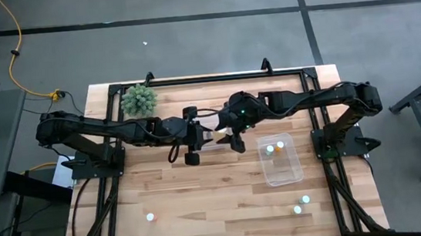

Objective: Pick and place medicine bottles into bin by pill shape (circle, oval)
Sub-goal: Put the left yellow tablet bottle into the bottom transparent bin

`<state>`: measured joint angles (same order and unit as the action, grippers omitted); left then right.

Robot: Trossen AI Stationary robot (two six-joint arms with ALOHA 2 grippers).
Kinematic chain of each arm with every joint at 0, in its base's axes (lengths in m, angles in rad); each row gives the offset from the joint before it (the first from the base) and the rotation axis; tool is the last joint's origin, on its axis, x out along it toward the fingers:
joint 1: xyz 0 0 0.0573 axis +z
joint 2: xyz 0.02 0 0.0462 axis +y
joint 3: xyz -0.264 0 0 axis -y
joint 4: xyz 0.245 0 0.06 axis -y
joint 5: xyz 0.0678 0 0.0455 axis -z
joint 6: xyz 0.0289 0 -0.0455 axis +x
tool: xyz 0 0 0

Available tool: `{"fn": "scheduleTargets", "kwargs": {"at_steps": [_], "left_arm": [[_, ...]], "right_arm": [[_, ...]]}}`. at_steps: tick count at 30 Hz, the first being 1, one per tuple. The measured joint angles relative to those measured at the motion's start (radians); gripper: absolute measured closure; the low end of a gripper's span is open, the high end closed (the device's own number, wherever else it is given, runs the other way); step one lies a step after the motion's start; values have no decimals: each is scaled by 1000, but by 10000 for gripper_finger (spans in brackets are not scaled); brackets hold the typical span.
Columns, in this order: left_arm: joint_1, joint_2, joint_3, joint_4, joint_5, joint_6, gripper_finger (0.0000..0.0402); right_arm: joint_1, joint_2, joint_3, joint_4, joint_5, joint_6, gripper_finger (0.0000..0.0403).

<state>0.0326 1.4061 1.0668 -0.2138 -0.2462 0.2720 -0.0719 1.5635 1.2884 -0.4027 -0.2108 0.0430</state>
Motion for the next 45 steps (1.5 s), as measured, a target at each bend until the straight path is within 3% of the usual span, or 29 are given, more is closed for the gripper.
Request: {"fn": "scheduleTargets", "kwargs": {"at_steps": [5, 18, 22, 34, 45], "left_arm": [[2, -3, 0, 0, -1, -5, 285], [6, -3, 0, 0, -3, -7, 285], [6, -4, 0, 0, -3, -7, 285], [7, -4, 0, 1, -4, -7, 285], [6, -4, 0, 1, -23, -8, 285]], "right_arm": [[0, 0, 0, -71, 21, -25, 167], [0, 0, 0, -65, 40, -22, 167], [0, 1, 0, -65, 90, -18, 171], [0, 1, 0, -65, 86, -17, 268], [0, 1, 0, -64, 82, -18, 297]]}}
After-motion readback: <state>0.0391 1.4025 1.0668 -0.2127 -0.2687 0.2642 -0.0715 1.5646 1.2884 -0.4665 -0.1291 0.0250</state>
